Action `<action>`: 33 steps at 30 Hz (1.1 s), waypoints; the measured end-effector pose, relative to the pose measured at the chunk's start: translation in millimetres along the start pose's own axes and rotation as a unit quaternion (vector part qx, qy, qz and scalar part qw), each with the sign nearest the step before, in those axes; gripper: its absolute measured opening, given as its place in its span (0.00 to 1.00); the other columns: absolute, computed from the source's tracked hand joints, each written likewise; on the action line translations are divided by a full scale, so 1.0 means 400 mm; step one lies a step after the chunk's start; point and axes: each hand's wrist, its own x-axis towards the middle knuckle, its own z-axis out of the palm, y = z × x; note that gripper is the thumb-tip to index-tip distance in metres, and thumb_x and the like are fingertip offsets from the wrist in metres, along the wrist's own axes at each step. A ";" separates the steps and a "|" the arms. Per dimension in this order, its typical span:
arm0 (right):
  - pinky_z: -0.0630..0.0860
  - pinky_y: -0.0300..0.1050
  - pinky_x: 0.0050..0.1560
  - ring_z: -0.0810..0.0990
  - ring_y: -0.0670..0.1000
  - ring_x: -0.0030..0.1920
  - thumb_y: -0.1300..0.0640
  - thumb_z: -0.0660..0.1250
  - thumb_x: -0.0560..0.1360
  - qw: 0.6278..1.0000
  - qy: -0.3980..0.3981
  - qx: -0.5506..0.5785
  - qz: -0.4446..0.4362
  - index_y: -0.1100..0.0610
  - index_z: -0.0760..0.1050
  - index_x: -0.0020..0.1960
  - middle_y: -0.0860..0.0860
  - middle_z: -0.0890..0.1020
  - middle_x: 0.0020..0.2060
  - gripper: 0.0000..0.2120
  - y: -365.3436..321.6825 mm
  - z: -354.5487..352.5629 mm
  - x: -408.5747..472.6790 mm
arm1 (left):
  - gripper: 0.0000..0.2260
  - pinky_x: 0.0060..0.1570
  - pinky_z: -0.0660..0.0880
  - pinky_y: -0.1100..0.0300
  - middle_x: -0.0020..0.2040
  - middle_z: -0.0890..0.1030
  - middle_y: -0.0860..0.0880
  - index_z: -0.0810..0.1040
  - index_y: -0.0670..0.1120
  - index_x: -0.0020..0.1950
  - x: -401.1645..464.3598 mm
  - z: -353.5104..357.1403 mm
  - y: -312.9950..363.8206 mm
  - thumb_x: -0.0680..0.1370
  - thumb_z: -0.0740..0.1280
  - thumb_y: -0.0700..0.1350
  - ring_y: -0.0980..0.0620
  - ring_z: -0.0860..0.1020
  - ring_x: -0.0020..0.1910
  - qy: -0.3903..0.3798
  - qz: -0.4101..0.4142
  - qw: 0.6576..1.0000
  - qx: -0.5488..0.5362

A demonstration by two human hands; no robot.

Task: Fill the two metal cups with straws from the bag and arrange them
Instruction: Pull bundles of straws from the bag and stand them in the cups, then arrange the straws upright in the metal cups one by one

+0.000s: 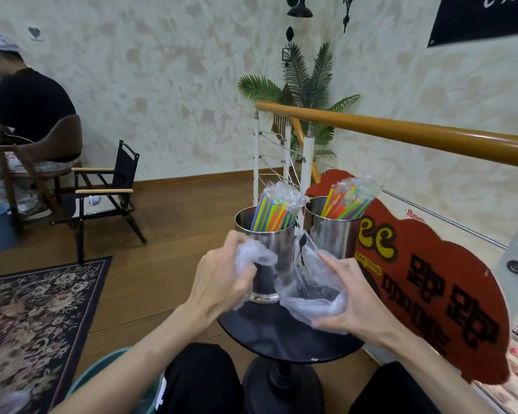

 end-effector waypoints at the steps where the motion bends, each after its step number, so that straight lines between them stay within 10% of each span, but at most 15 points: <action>1: 0.66 0.28 0.63 0.68 0.39 0.65 0.44 0.85 0.59 1.000 0.002 0.004 0.002 0.34 0.56 0.77 0.40 0.65 0.60 0.56 0.001 0.011 -0.001 | 0.11 0.31 0.70 0.54 0.33 0.79 0.50 0.74 0.48 0.52 0.012 -0.002 0.016 0.71 0.62 0.49 0.44 0.76 0.30 -0.004 0.007 1.000 -0.003; 7: 0.72 0.43 0.61 0.69 0.40 0.64 0.41 0.82 0.58 0.999 0.023 0.022 -0.004 0.30 0.51 0.77 0.36 0.64 0.60 0.57 -0.021 0.046 0.001 | 0.06 0.39 0.72 0.51 0.42 0.77 0.51 0.73 0.50 0.42 0.054 0.090 0.089 0.75 0.65 0.51 0.43 0.78 0.45 -0.254 -0.001 0.964 0.083; 10: 0.71 0.40 0.61 0.68 0.38 0.66 0.41 0.82 0.58 0.999 0.026 0.027 0.007 0.32 0.49 0.78 0.36 0.64 0.61 0.59 -0.032 0.046 -0.004 | 0.10 0.42 0.75 0.46 0.42 0.78 0.46 0.75 0.47 0.40 0.068 0.129 0.093 0.73 0.68 0.53 0.44 0.78 0.43 -0.317 -0.085 0.943 -0.048; 15: 0.74 0.37 0.55 0.67 0.33 0.65 0.49 0.84 0.59 0.997 0.034 0.046 0.048 0.37 0.46 0.80 0.33 0.62 0.63 0.63 -0.020 0.041 -0.025 | 0.20 0.68 0.68 0.53 0.60 0.81 0.53 0.81 0.45 0.61 0.071 0.131 0.096 0.74 0.63 0.52 0.54 0.76 0.62 -0.421 -0.225 0.822 -0.310; 19: 0.72 0.34 0.58 0.62 0.30 0.69 0.44 0.82 0.55 0.994 0.040 0.063 0.074 0.37 0.45 0.79 0.30 0.60 0.67 0.63 -0.017 0.041 -0.038 | 0.23 0.64 0.73 0.50 0.61 0.82 0.42 0.78 0.44 0.65 0.066 0.120 0.078 0.71 0.59 0.41 0.44 0.79 0.61 -0.468 -0.265 0.730 -0.422; 27: 0.65 0.26 0.67 0.57 0.33 0.76 0.48 0.84 0.58 0.997 0.022 0.065 0.044 0.36 0.47 0.77 0.30 0.58 0.73 0.60 -0.036 0.038 -0.041 | 0.19 0.65 0.74 0.45 0.67 0.78 0.43 0.71 0.47 0.73 0.040 0.171 0.030 0.82 0.61 0.43 0.47 0.78 0.65 -0.512 -0.144 0.808 -0.253; 33: 0.63 0.49 0.77 0.51 0.34 0.78 0.40 0.84 0.56 0.999 -0.021 0.017 0.027 0.35 0.42 0.79 0.28 0.50 0.75 0.66 -0.016 0.043 -0.048 | 0.14 0.33 0.67 0.61 0.39 0.74 0.52 0.71 0.47 0.51 0.030 0.199 0.039 0.77 0.73 0.53 0.57 0.70 0.33 -0.457 -0.104 0.875 -0.119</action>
